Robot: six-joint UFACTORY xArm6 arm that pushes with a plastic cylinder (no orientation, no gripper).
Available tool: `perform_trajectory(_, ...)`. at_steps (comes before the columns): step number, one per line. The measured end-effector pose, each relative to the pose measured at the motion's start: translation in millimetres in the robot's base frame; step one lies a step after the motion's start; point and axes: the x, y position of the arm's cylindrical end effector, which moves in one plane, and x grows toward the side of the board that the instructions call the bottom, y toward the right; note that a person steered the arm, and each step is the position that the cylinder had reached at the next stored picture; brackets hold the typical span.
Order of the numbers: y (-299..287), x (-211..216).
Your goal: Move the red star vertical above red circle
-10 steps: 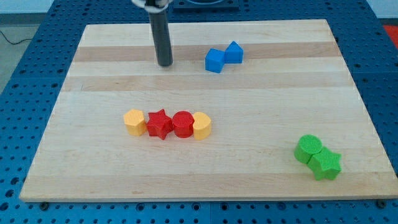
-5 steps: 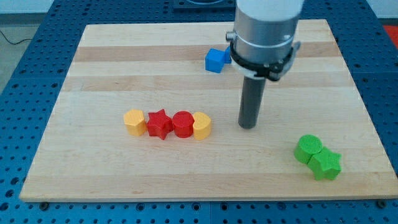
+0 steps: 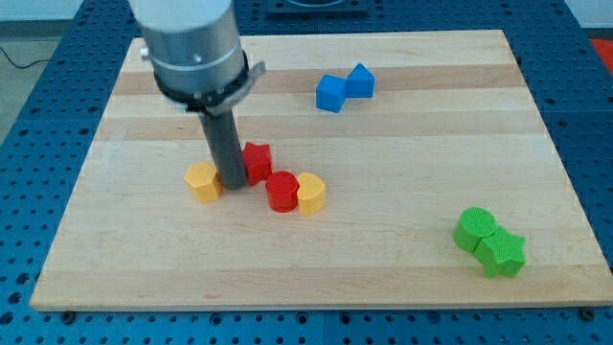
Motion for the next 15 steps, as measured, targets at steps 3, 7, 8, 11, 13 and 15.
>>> perform_trajectory(3, 4.0, 27.7)
perform_trajectory(7, 26.9, -36.1)
perform_trajectory(8, 44.6, -26.0)
perform_trajectory(11, -20.7, -140.2)
perform_trajectory(13, -30.8, -89.7)
perform_trajectory(15, 9.5, -66.9)
